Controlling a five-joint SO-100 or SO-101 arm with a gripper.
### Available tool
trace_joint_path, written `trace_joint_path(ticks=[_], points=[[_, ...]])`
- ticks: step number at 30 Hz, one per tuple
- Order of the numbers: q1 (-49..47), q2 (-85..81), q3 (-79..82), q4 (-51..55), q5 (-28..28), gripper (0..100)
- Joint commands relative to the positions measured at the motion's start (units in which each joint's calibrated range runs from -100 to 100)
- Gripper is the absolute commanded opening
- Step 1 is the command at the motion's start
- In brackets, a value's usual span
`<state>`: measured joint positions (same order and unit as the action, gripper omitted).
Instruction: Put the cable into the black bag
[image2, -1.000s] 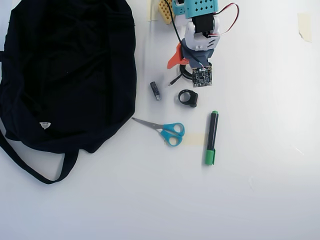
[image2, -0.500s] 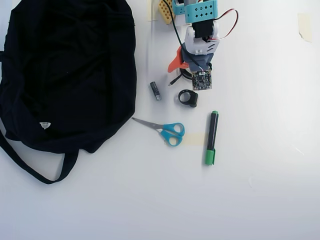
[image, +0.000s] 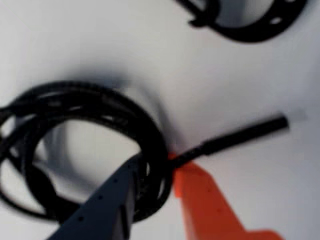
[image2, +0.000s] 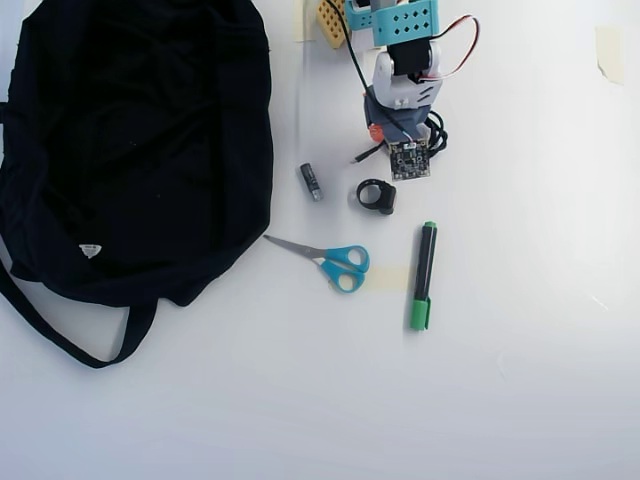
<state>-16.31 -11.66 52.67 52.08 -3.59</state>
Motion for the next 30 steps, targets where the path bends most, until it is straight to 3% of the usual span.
trace_joint_path(ticks=[1, 12, 20, 30], points=[[-0.5, -0.1, 0.2, -0.6, 0.2, 2], [-0.9, -1.4, -6.9, 1.5, 0.2, 2], [-1.3, -3.9, -27.7, 23.1, 0.3, 2], [2.3, -6.8, -39.6, 32.7, -1.7, 2]])
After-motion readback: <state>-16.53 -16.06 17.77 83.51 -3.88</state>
